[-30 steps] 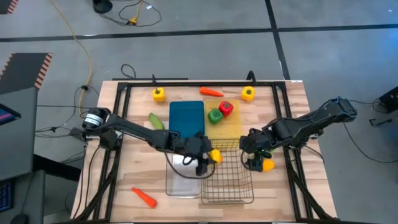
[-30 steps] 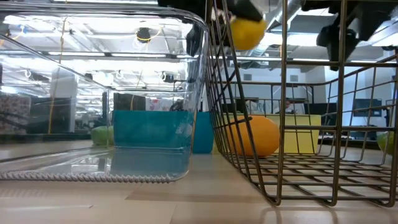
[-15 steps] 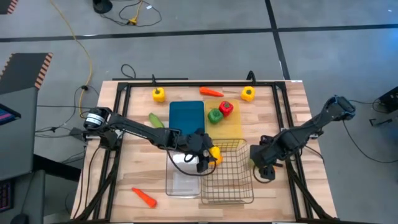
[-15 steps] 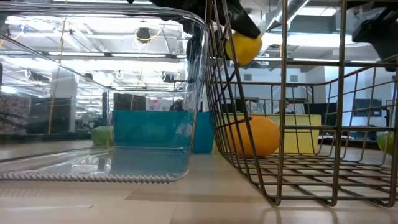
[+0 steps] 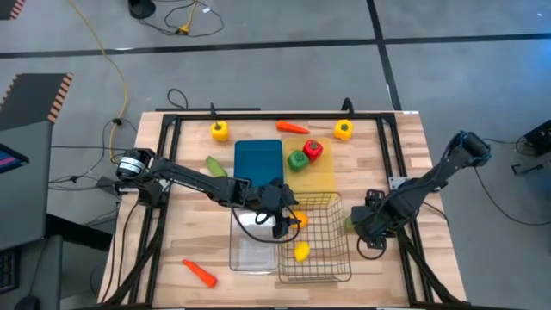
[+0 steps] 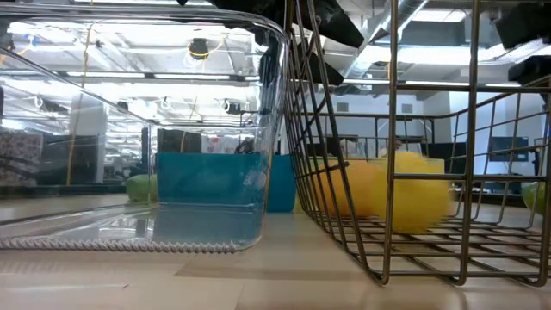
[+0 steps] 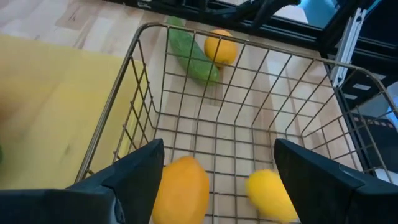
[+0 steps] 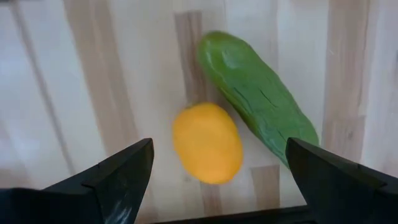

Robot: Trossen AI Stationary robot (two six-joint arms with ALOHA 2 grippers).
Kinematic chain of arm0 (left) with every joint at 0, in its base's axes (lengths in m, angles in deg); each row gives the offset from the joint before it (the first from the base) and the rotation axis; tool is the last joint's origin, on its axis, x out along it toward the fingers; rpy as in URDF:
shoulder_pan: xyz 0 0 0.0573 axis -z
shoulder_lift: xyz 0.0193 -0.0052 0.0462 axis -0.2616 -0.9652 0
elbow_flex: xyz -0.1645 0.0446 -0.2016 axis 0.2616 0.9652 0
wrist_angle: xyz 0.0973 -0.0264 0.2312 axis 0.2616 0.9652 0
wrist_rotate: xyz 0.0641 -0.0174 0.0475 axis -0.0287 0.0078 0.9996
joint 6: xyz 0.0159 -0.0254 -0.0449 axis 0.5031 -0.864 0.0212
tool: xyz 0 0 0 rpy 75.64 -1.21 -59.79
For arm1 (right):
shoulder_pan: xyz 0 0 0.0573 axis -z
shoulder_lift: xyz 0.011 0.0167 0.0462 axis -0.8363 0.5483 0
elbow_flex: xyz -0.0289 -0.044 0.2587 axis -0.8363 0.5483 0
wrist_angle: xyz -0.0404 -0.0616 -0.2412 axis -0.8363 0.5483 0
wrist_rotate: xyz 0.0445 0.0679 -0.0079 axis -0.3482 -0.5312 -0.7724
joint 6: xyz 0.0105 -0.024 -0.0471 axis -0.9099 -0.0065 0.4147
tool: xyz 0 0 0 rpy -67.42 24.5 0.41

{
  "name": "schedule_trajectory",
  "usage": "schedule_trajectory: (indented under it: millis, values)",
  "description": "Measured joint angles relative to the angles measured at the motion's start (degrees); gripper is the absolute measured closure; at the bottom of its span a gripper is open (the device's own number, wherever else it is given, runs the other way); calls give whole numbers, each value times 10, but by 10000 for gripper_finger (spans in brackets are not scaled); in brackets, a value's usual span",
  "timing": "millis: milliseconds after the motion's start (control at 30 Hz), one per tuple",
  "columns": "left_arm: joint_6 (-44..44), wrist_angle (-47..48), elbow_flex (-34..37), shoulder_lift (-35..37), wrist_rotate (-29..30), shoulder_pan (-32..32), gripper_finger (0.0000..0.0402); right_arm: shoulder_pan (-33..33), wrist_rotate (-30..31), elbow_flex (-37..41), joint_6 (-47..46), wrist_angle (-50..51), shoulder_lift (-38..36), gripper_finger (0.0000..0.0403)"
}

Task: Sort produce into baskets
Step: Put the lemon into the wire basket

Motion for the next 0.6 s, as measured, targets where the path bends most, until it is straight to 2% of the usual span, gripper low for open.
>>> schedule_trajectory:
  millis: [167,367,600]
  values:
    - [0,0,0,0,0,0,111,0,-3,38,0,-27,0,12]
    - [-5,0,0,0,0,0,111,1,-46,72,0,-54,0,12]
    - [5,0,0,0,0,0,111,1,-44,96,-3,-83,0,13]
